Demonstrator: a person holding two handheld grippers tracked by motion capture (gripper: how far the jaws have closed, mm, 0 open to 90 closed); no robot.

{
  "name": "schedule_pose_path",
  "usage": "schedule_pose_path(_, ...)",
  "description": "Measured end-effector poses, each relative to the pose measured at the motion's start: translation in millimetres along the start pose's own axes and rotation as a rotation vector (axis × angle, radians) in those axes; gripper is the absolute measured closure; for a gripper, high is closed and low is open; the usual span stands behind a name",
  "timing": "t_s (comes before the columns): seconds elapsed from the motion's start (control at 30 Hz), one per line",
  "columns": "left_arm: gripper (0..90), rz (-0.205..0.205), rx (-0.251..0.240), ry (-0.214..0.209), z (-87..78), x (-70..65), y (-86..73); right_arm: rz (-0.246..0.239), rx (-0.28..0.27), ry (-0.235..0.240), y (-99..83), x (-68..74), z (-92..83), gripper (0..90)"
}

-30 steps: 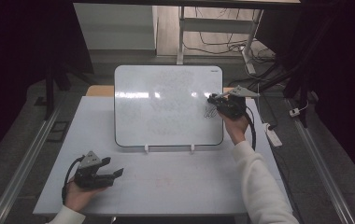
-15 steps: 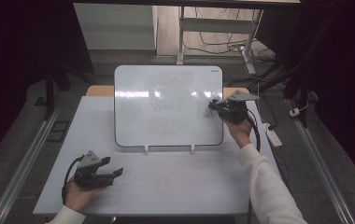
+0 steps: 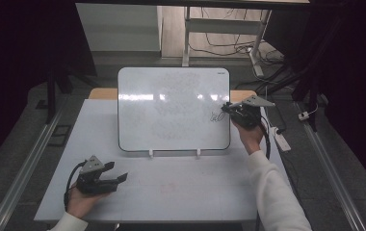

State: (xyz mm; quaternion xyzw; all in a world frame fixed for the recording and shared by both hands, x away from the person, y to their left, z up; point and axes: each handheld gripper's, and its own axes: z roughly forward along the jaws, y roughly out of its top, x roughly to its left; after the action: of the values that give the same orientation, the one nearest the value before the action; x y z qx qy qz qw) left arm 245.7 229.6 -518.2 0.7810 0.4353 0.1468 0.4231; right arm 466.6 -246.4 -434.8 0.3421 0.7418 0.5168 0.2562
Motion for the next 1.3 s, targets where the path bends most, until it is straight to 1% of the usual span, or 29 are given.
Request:
schedule_pose_path(0.07, 29.2, 0.0, -0.001, -0.001, -0.1, 0.1, 0.1, -0.096, 0.065, 0.065, -6.3, 18.4, 3.3, 77.8)
schedule_pose_path(0.1, 29.2, -0.002, 0.002, 0.001, 0.5, 0.8, 0.0, -0.096, 0.065, 0.065, -6.3, 18.4, 3.3, 77.8)
schedule_pose_path(0.13, 29.2, -0.004, 0.005, -0.002, 1.3, 1.6, -0.1, -0.139, 0.078, 0.063, -6.6, 21.8, 3.1, 77.8)
schedule_pose_path(0.17, 29.2, -0.006, 0.008, -0.001, 2.3, 1.8, -0.3, -0.142, 0.083, 0.065, -4.7, 19.8, 2.6, 77.8)
schedule_pose_path(0.2, 29.2, -0.006, 0.012, -0.002, 2.9, 1.5, -0.4, -0.113, 0.067, 0.042, -2.3, 14.6, 1.4, 77.8)
schedule_pose_path(0.23, 29.1, -0.003, 0.014, -0.003, 3.0, 0.8, -0.4, -0.053, 0.021, -0.011, 0.8, 0.9, -1.4, 77.8)
schedule_pose_path(0.27, 29.1, -0.001, 0.012, -0.003, 2.6, 0.0, -0.2, -0.053, 0.021, -0.011, 0.8, 0.9, -1.4, 77.8)
schedule_pose_path(0.3, 29.1, 0.001, 0.008, -0.004, 1.8, -0.6, -0.2, -0.015, 0.009, -0.006, -2.0, -0.8, -2.0, 77.8)
schedule_pose_path(0.37, 29.1, 0.001, 0.003, -0.003, 0.5, -0.8, -0.1, -0.04, 0.025, 0.013, -4.0, 4.3, -1.4, 77.8)
schedule_pose_path(0.43, 29.1, -0.001, 0.004, -0.003, 1.1, 0.8, -0.4, -0.092, 0.079, 0.072, -9.3, 16.6, -0.4, 77.8)
schedule_pose_path(0.47, 29.1, -0.003, 0.008, -0.003, 1.7, 1.6, -0.5, -0.143, 0.099, 0.069, -9.5, 18.3, -2.0, 77.8)
schedule_pose_path(0.5, 29.1, -0.006, 0.01, -0.004, 2.5, 1.9, -0.6, -0.143, 0.099, 0.069, -9.5, 18.3, -2.0, 77.8)
schedule_pose_path(0.57, 29.1, -0.002, 0.014, -0.004, 3.0, 1.1, -0.4, -0.085, 0.061, 0.011, -6.1, 7.5, -5.1, 77.8)
schedule_pose_path(0.6, 29.1, 0.001, 0.011, -0.004, 2.4, 0.2, -0.2, -0.053, 0.041, 0.002, -5.8, 2.1, -6.3, 77.8)
schedule_pose_path(0.63, 29.1, 0.002, 0.007, -0.005, 1.5, -0.7, -0.2, -0.041, 0.034, 0.005, -9.9, 4.6, -7.2, 77.8)
schedule_pose_path(0.7, 29.1, 0.003, 0.004, -0.005, 0.9, -0.9, -0.2, -0.063, 0.051, 0.029, -12.9, 10.5, -6.3, 77.8)
schedule_pose_path(0.73, 29.0, 0.001, 0.006, -0.006, 1.5, -0.3, -0.1, -0.116, 0.086, 0.07, -19.4, 23.8, -4.9, 77.8)
schedule_pose_path(0.77, 29.1, 0.0, 0.009, -0.004, 2.4, 0.4, -0.1, -0.142, 0.088, 0.07, -19.6, 25.3, -5.1, 77.8)
schedule_pose_path(0.8, 29.1, -0.002, 0.012, -0.005, 3.1, 1.0, -0.1, -0.142, 0.088, 0.07, -19.6, 25.3, -5.1, 77.8)
schedule_pose_path(0.83, 29.1, -0.003, 0.015, -0.006, 3.8, 1.2, -0.2, -0.103, 0.068, 0.04, -15.4, 15.6, -6.8, 77.8)
schedule_pose_path(0.87, 29.1, -0.002, 0.016, -0.005, 4.0, 0.7, -0.3, -0.103, 0.068, 0.04, -15.4, 15.6, -6.8, 77.8)
schedule_pose_path(0.9, 29.1, 0.001, 0.015, -0.005, 3.4, -0.1, -0.2, -0.075, 0.045, 0.005, -13.2, 8.3, -8.6, 77.8)
schedule_pose_path(0.97, 29.1, 0.003, 0.009, -0.006, 1.9, -1.4, 0.0, -0.015, 0.017, -0.001, -13.4, -0.2, -10.5, 77.8)
schedule_pose_path(1.0, 29.1, 0.003, 0.006, -0.005, 1.5, -1.5, 0.1, -0.025, 0.013, -0.008, -15.5, 3.4, -10.5, 77.8)
schedule_pose_path(1.1, 29.1, -0.001, 0.011, -0.004, 2.8, 0.4, 0.0, -0.103, 0.076, 0.073, -21.3, 22.0, -6.3, 77.8)
schedule_pose_path(1.17, 29.1, -0.005, 0.017, -0.005, 4.4, 1.0, -0.3, -0.122, 0.081, 0.075, -17.3, 20.0, -4.6, 77.8)
schedule_pose_path(1.2, 29.0, -0.004, 0.018, -0.005, 4.6, 0.6, -0.3, -0.071, 0.031, 0.022, -8.9, 6.9, -3.7, 77.8)
schedule_pose_path(1.23, 29.0, -0.002, 0.017, -0.005, 4.5, -0.1, -0.2, -0.071, 0.031, 0.022, -8.9, 6.9, -3.7, 77.8)
schedule_pose_path(1.3, 29.1, 0.003, 0.014, -0.005, 3.6, -1.3, 0.2, -0.028, -0.002, -0.019, 2.1, -4.8, -1.7, 77.8)
